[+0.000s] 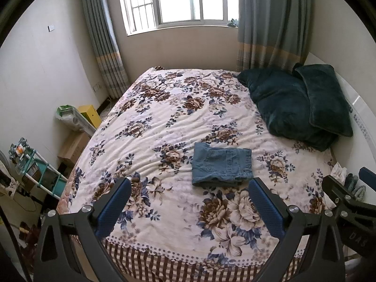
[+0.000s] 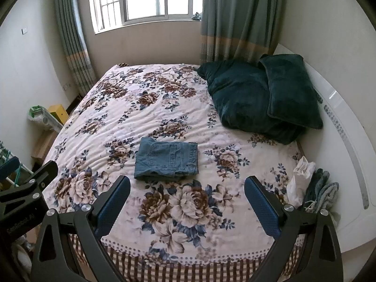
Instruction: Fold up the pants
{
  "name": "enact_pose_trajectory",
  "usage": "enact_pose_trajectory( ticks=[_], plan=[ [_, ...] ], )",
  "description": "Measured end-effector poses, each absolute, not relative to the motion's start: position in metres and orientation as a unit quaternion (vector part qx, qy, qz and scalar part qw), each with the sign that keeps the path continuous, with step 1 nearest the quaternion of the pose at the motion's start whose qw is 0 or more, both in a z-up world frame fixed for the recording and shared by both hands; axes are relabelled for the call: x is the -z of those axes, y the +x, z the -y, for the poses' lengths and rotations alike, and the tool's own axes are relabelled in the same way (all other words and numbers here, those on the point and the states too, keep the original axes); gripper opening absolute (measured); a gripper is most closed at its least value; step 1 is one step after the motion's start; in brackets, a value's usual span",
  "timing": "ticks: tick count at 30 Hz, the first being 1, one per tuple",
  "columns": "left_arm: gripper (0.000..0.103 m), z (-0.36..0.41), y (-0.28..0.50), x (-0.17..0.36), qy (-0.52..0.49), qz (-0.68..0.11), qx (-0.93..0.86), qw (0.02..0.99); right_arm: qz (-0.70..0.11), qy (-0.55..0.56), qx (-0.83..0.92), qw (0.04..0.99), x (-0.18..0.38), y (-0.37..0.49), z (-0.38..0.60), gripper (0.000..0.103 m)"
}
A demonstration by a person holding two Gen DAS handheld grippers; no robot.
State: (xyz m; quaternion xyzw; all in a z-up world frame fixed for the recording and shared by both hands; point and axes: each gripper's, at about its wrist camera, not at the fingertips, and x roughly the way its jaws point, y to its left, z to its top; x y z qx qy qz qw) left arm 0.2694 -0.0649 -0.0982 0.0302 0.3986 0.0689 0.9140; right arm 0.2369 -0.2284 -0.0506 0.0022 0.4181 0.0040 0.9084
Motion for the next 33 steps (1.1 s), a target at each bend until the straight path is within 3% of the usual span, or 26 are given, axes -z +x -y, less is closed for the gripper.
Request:
enact_pose_trajectory(
  ticks=[33],
  plan=[
    [0.102, 0.066, 0.26, 0.094, 0.028, -0.399, -0.072, 0.914, -0.418, 0.006, -0.001, 0.908, 0.05, 0.232, 0.236, 0.1]
  ],
)
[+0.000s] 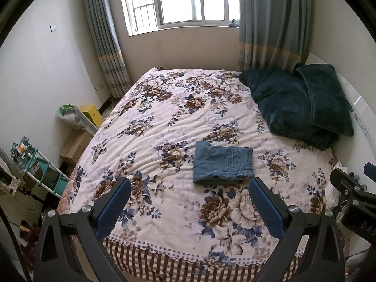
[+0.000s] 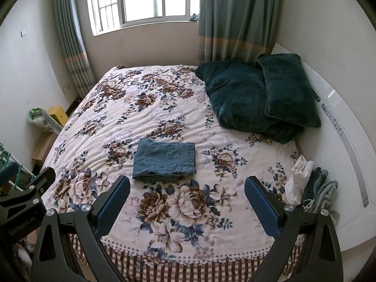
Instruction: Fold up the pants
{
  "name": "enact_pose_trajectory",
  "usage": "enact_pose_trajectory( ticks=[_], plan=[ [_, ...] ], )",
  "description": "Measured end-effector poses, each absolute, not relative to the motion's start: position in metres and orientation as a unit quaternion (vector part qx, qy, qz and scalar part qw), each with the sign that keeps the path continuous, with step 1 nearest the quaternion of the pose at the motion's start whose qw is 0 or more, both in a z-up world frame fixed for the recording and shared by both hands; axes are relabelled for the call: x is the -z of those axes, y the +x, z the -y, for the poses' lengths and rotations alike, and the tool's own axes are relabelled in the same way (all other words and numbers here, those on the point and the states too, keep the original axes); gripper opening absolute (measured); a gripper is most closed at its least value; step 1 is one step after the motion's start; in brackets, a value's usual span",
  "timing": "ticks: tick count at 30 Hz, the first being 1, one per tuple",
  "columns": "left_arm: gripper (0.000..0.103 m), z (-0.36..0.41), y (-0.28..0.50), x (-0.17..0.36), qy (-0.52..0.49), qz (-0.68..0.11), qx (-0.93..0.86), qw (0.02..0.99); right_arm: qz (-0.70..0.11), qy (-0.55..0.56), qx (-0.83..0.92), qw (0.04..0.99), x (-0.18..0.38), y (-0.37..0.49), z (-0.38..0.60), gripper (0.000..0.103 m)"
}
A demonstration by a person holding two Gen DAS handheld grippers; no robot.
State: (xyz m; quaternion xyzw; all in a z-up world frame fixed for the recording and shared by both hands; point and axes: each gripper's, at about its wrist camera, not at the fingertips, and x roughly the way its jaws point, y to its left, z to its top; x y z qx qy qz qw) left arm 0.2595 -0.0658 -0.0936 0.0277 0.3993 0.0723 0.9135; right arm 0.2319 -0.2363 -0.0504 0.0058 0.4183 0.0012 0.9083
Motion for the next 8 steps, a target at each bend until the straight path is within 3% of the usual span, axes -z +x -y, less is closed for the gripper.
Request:
enact_pose_trajectory(
  ticks=[8],
  plan=[
    [0.102, 0.0622, 0.2544, 0.0837, 0.033, -0.38, -0.074, 0.921, -0.418, 0.007, 0.0, 0.908, 0.0501, 0.2304, 0.2364, 0.1]
  ],
)
